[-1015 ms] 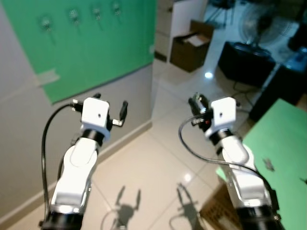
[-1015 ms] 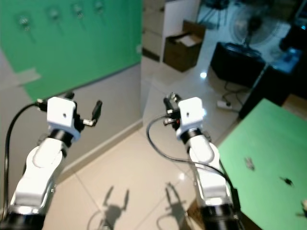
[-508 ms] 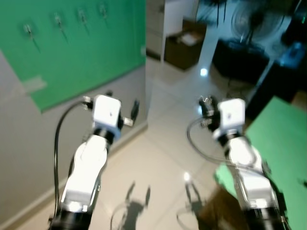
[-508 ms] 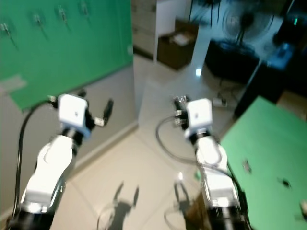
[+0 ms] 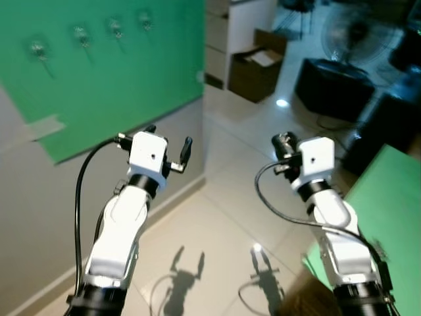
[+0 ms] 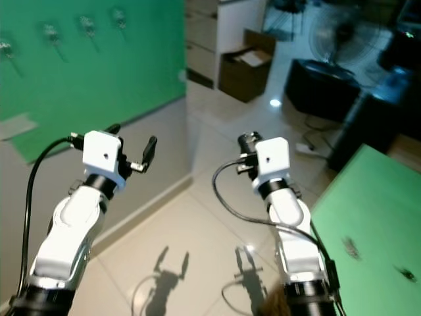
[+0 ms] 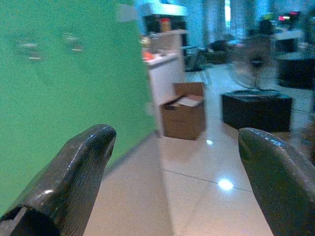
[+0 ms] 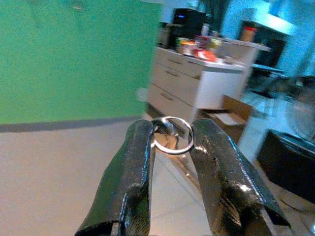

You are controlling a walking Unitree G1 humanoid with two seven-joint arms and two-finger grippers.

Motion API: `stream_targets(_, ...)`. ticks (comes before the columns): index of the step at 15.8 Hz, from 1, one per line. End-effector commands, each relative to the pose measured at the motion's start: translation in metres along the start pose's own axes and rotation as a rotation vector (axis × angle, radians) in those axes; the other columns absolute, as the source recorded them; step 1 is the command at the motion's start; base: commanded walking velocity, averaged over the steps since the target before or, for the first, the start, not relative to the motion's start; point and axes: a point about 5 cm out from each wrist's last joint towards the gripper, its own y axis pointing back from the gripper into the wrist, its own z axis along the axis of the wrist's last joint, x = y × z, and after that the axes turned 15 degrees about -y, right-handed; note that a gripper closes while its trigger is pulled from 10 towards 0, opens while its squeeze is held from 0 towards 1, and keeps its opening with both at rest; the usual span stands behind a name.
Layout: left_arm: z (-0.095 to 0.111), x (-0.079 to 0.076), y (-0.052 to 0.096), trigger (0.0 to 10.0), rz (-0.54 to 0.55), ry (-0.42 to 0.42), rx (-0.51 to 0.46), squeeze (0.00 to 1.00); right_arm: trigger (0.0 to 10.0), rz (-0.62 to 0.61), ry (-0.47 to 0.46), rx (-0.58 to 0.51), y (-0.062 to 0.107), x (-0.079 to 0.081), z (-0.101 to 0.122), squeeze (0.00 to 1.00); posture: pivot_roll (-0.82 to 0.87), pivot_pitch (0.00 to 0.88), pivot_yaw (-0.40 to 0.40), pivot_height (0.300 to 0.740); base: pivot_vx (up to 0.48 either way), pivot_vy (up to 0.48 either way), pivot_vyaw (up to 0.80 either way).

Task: Hang keys on a hook

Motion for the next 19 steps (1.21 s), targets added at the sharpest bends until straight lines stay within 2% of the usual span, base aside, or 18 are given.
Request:
stream_targets(1, -0.005, 0.008, 0.001, 10.0, 0.022, -0.016, 0.021, 0.0, 10.0, 0.037, 0.001, -0.014, -0.006, 0.01, 0.003, 0.0, -0.03, 0.0, -0.013, 0.74, 0.334, 0.0, 0.52)
stream_targets(14, -0.004, 0.011, 0.0, 10.0, 0.021, -0.039, 0.012, 0.0, 10.0, 0.042, -0.019, -0.031, -0.009, 0.008, 0.006, 0.0, -0.03, 0.0, -0.017, 0.74, 0.335, 0.0, 0.62)
stream_targets(19, -0.001, 0.008, -0.002, 10.0, 0.022, -0.046, 0.002, 0.0, 10.0, 0.093, -0.009, -0.055, -0.014, 0.007, 0.014, 0.0, -0.02, 0.0, -0.026, 0.74, 0.338, 0.0, 0.64)
